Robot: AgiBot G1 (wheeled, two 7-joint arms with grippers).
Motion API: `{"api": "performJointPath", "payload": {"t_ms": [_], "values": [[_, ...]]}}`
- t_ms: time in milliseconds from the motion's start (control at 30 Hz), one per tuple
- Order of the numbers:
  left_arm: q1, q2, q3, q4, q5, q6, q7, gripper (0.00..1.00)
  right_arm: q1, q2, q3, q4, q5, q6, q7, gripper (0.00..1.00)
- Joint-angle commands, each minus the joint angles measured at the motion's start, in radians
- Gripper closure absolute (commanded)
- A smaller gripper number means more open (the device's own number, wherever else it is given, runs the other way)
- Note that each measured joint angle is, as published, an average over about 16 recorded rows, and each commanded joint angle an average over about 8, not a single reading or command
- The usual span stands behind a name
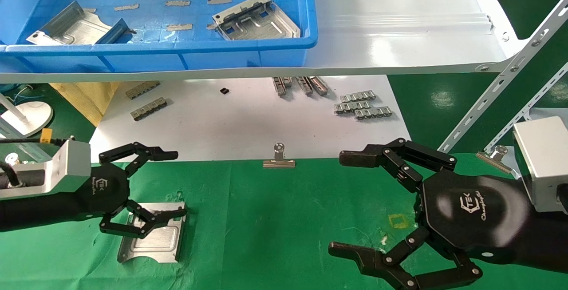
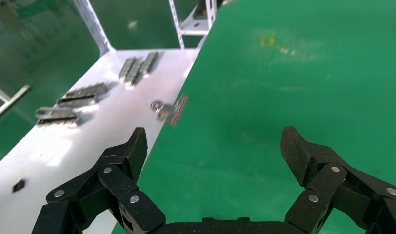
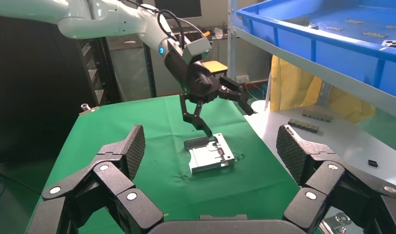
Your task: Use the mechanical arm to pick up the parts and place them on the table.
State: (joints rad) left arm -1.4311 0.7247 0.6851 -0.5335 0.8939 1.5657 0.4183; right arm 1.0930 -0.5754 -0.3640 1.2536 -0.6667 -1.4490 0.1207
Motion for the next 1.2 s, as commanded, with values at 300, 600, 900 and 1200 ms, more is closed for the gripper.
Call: {"api": "performJointPath", "payload": {"t_ms": [300,600,900,1200], "values": [[0.088,-0.028,-0.100,-0.185,-0.040,-0.017,-0.150,0.00,0.000,0.000,0.000,0.000,0.000,0.000,0.000,0.00],[0.167,-0.053,-0.190,-0.352,-0.077,-0.033,-0.284,0.00,0.000,0.000,0.000,0.000,0.000,0.000,0.000,0.00],[0.246,-0.078,-0.280,-0.518,-0.113,-0.048,-0.418,0.00,0.000,0.000,0.000,0.000,0.000,0.000,0.000,0.00],[0.325,-0.104,-0.370,-0.685,-0.149,-0.064,-0.553,0.00,0.000,0.000,0.000,0.000,0.000,0.000,0.000,0.00]]}}
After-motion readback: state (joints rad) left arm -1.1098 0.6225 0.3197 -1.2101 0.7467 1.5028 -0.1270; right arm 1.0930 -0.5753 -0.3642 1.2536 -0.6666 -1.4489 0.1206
